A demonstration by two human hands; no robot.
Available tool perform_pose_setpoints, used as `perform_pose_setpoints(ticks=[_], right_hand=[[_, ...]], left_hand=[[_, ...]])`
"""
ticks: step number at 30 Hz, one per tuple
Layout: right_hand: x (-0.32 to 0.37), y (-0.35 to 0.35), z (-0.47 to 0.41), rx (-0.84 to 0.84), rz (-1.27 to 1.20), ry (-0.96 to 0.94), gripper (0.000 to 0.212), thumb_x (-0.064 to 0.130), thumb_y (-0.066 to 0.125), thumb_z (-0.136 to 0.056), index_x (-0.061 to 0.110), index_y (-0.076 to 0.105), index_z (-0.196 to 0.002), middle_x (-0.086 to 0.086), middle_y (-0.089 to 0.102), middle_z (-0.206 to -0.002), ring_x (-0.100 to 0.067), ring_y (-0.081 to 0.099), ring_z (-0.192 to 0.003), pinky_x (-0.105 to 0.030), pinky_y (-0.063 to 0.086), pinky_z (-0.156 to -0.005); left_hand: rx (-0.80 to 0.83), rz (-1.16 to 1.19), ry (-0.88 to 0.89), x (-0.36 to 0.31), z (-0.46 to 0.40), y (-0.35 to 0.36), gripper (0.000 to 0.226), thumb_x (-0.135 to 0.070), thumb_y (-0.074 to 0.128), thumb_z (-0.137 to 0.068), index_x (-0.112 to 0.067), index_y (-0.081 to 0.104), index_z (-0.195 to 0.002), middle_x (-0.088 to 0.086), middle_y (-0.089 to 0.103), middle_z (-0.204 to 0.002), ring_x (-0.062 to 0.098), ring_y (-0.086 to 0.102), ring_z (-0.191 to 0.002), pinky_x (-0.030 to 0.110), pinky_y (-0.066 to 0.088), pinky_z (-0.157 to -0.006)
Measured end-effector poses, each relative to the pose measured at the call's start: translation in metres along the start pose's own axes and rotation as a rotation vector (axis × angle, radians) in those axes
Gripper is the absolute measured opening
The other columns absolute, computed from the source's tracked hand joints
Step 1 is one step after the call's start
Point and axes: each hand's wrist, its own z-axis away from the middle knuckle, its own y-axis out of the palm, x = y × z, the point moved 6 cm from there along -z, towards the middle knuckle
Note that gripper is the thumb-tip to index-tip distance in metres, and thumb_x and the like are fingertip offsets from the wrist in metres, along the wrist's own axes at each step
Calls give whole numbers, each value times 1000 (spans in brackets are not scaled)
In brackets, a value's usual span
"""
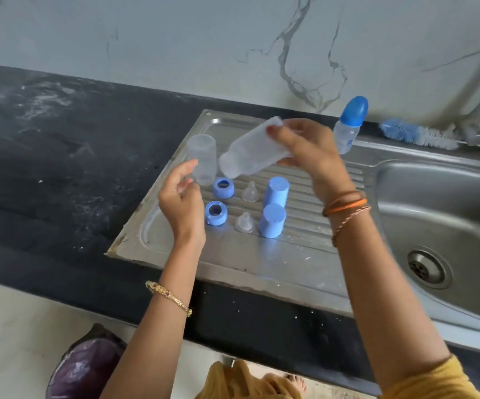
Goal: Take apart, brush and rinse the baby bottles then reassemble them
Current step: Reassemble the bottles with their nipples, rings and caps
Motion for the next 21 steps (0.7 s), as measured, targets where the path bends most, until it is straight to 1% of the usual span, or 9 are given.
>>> perform_pose_setpoints(ticks=[4, 8, 9, 11, 13, 14, 18, 19, 21], right_hand=[[10, -80, 4, -186, -384, 52, 10, 27, 61, -86, 17, 61, -88, 2, 60, -83, -12, 60, -81, -24, 54, -69], [6, -138, 20, -269, -795, 4, 19, 36, 59, -84, 18, 59, -89, 2, 64, -81, -14, 62, -79, -25, 54, -69], [-8, -150, 24, -359, -618, 19, 27, 43, 63, -75, 19, 60, -86, 2, 65, -82, -14, 61, -80, -27, 54, -72], [-37, -171, 33, -531, 53, 119, 43, 50, 67, -62, 15, 65, -88, -6, 66, -86, -22, 60, -85, -39, 51, -84], [-44, -185, 40, -674, 568, 83, 48, 40, 72, -70, 11, 65, -108, -13, 67, -101, -29, 60, -96, -37, 46, -88], [-42, -187, 40, -663, 500, 26, 47, 38, 72, -74, 10, 64, -111, -10, 67, -102, -27, 61, -96, -33, 49, -86], [-26, -192, 35, -412, -407, -75, 14, 26, 59, -89, 14, 64, -87, -6, 60, -84, -17, 59, -83, -27, 56, -74], [-30, -192, 34, -413, -433, -58, 15, 29, 59, -88, 16, 65, -84, -6, 61, -83, -17, 60, -81, -31, 56, -75], [-41, -195, 35, -543, 105, 12, 26, 38, 67, -80, 15, 68, -91, -8, 67, -90, -23, 62, -87, -41, 52, -81]], left_hand=[[218, 104, -64, -10, 28, 51, 45, 13, 42, -83, -22, 59, -105, -5, 60, -97, 7, 56, -86, 21, 45, -77], [428, 142, -114, -19, 65, 100, 39, 14, 46, -84, -16, 55, -109, -6, 60, -91, 8, 55, -79, 12, 42, -63], [473, 130, -118, -20, 74, 108, 39, 13, 47, -84, -16, 54, -109, -6, 60, -91, 6, 54, -75, 10, 42, -60], [557, 97, -109, -19, 91, 122, 38, 11, 49, -84, -18, 54, -109, -6, 60, -93, 4, 54, -74, 12, 42, -62], [618, 64, -124, -17, 104, 128, 37, 8, 51, -85, -18, 54, -111, -6, 60, -98, 1, 55, -77, 12, 44, -66], [636, 49, -128, -17, 107, 129, 36, 7, 52, -86, -17, 54, -114, -6, 60, -100, 0, 55, -78, 12, 45, -67], [629, 41, -169, -16, 113, 131, 35, 3, 53, -87, -13, 55, -118, -3, 60, -105, 0, 56, -82, 14, 46, -69], [622, 46, -180, -15, 115, 132, 35, 3, 54, -88, -13, 56, -119, -2, 60, -106, 1, 57, -84, 15, 45, -70], [611, 53, -203, -12, 118, 133, 35, 1, 55, -88, -14, 56, -119, -2, 60, -108, 2, 57, -88, 16, 46, -72]])
